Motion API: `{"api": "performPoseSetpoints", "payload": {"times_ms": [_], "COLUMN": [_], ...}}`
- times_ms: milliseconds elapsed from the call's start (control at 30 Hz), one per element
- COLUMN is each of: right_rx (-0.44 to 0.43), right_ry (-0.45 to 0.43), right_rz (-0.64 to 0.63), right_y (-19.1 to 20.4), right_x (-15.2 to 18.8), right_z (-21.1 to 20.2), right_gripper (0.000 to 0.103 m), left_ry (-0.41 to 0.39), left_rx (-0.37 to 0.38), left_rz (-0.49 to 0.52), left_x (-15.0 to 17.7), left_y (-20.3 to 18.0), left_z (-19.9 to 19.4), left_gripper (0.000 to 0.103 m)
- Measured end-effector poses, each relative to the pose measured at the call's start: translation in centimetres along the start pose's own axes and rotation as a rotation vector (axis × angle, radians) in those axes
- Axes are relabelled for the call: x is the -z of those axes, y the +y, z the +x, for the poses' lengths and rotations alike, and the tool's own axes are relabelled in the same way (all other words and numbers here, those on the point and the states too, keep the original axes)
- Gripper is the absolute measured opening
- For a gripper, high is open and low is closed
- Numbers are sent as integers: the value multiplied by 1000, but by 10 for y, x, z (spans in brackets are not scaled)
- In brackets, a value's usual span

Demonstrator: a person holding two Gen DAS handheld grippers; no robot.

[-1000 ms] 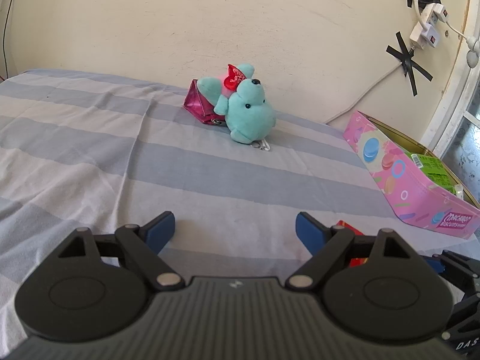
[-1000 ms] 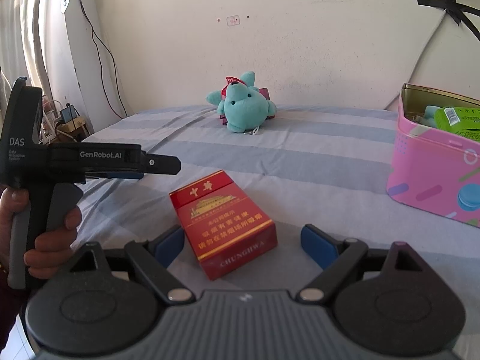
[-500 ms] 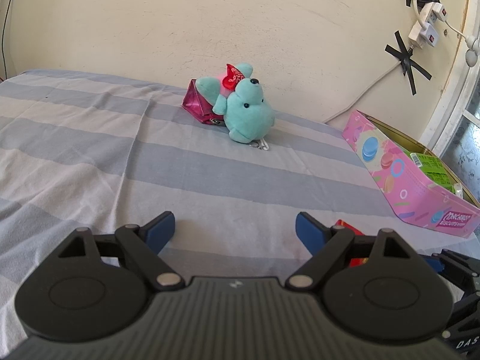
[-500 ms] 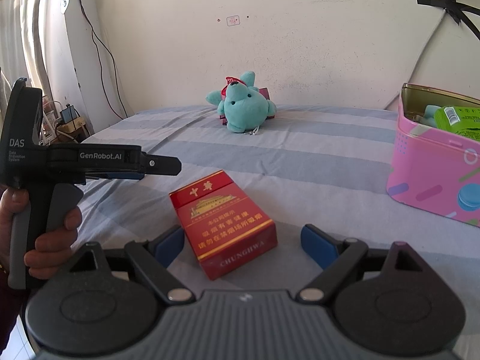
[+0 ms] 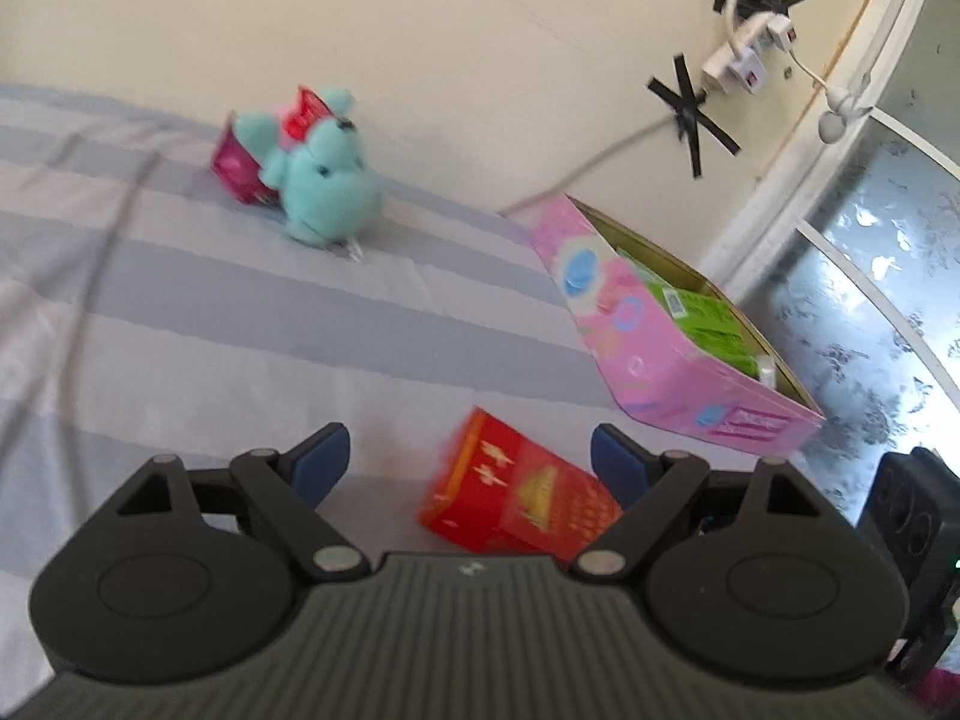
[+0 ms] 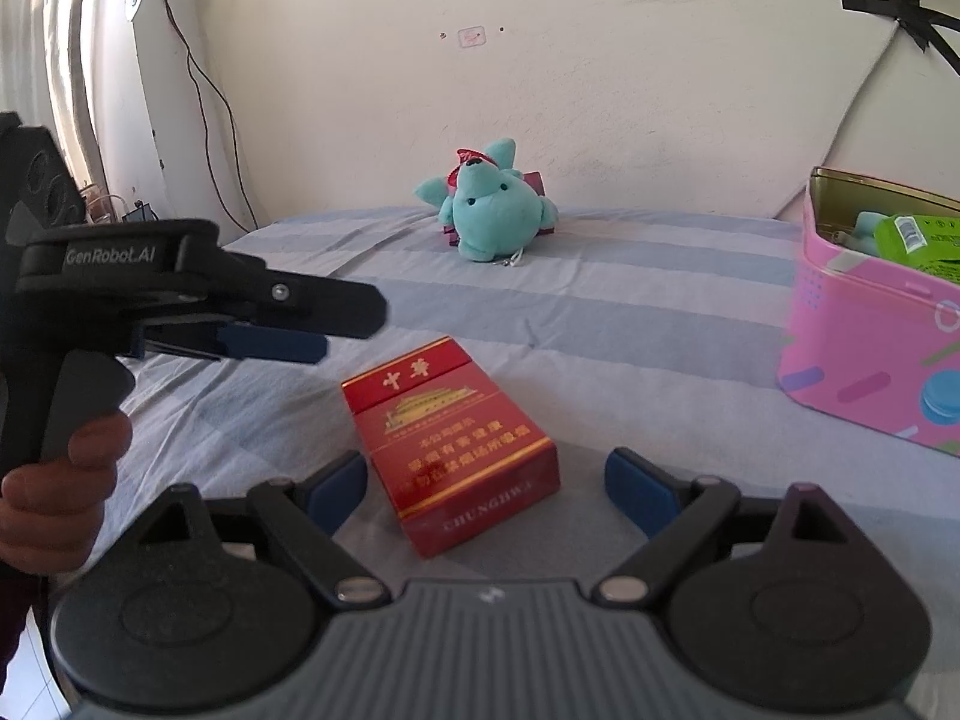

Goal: Organize objects
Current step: 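Grasp the red box with the left gripper while the right gripper grips it, then carry the red box with both grippers into the pink tin and open them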

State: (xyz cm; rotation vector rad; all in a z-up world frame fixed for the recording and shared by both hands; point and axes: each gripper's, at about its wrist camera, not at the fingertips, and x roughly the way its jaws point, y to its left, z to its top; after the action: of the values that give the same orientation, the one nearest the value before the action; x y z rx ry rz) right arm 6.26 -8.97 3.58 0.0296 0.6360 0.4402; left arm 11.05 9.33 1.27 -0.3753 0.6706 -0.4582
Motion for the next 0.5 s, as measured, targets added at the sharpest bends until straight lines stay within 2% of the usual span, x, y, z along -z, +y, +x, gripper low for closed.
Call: {"api": "performPoseSetpoints", "payload": {"times_ms": [33,67,100,133,167,200,267,367,500], "right_rx": [1,2,3,7,15,20,10,52,170], "right_ry": [0,-1,-4,-7,-12,-18,-35,-111,-217], "right_rz": [-3,-12,-24,-43,-60,-63,-41,-87,-141], "right_y": [1,2,4,7,10,11,6,2,-18], "right_x": [0,0,1,2,3,3,3,1,-11], "right_z": [0,0,-1,-1,-3,-4,-10,-31,-61], "right_gripper": [88,81,68,68,68,68,68,68,68], "left_ry": [13,32,59,67,65,65,64,53,29], "left_rx": [0,-3,2,-4,-37,-78,-90,-31,24], "left_rz": [2,8,15,36,73,109,103,72,141], "left_x": [1,1,3,6,9,11,8,-8,-32], "left_y": [-2,-4,-7,-13,-20,-28,-34,-44,-87], "left_z": [4,10,16,18,18,19,16,13,31], "left_gripper": [88,87,74,70,65,64,61,57,59]}}
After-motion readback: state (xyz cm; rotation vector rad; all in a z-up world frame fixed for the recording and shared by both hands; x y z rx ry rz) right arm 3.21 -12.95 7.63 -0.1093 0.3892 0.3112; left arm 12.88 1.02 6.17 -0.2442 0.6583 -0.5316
